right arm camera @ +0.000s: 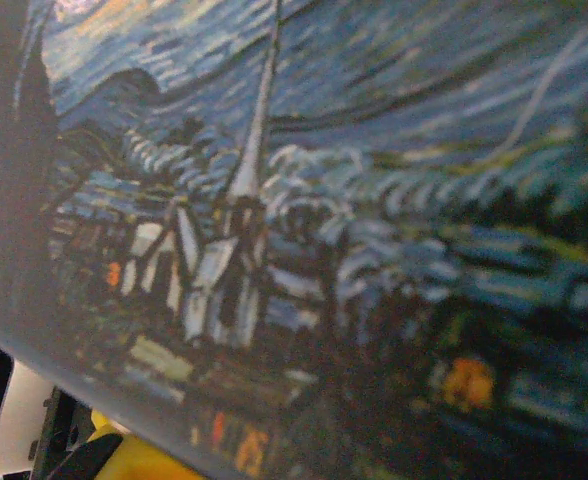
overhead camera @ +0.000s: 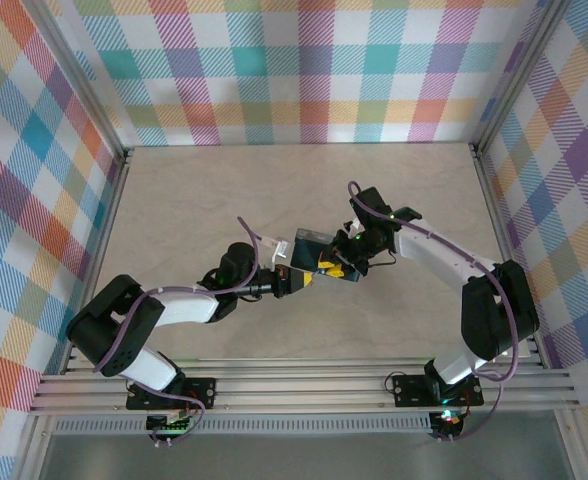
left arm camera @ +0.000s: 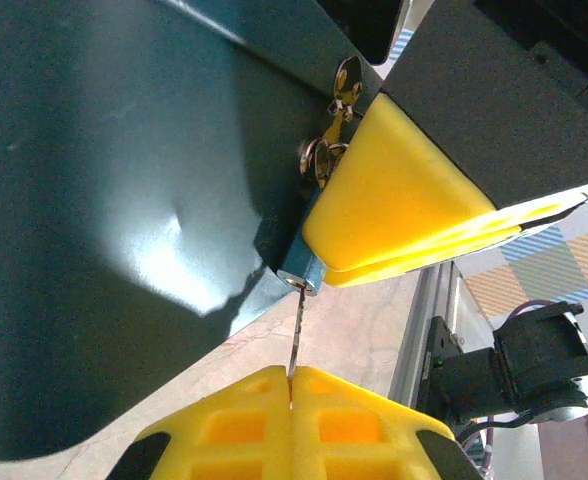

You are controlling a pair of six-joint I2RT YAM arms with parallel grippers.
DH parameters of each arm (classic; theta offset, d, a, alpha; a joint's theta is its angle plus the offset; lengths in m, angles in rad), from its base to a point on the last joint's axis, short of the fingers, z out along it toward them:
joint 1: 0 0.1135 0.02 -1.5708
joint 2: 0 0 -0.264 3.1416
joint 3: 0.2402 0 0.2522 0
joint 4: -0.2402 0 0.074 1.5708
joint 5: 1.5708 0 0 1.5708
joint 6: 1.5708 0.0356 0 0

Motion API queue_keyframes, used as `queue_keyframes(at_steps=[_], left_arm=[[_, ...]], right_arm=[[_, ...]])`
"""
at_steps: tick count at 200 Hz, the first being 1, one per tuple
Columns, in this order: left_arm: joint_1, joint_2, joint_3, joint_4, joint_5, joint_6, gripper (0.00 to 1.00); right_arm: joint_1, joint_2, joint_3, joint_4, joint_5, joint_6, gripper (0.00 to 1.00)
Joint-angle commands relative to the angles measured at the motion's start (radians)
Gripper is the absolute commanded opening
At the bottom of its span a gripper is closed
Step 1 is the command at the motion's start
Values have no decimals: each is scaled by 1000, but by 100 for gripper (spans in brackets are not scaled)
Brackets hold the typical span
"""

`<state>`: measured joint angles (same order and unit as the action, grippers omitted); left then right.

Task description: Unlock a padlock with a key

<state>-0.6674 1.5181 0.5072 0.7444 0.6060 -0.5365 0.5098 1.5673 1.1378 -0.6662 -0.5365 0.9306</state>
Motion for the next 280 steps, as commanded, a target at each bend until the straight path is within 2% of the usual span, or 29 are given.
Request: queue_keyframes(at_steps=[1,107,186,280], left_arm=[[-20,15,25,85,17,-10,0],[-32,51,24,165,-8,-4,0],[-62,101,27,239,-53,7,0],[-66,68,37,181,-80,29,0]], right_arm=[[-1,-12,22,17,-51,12,0],[-1,-6,33,24,-97,43,0],[-1,23,60,-57,-137,9,0],[-1,37,63,-143,-142,-102,0]])
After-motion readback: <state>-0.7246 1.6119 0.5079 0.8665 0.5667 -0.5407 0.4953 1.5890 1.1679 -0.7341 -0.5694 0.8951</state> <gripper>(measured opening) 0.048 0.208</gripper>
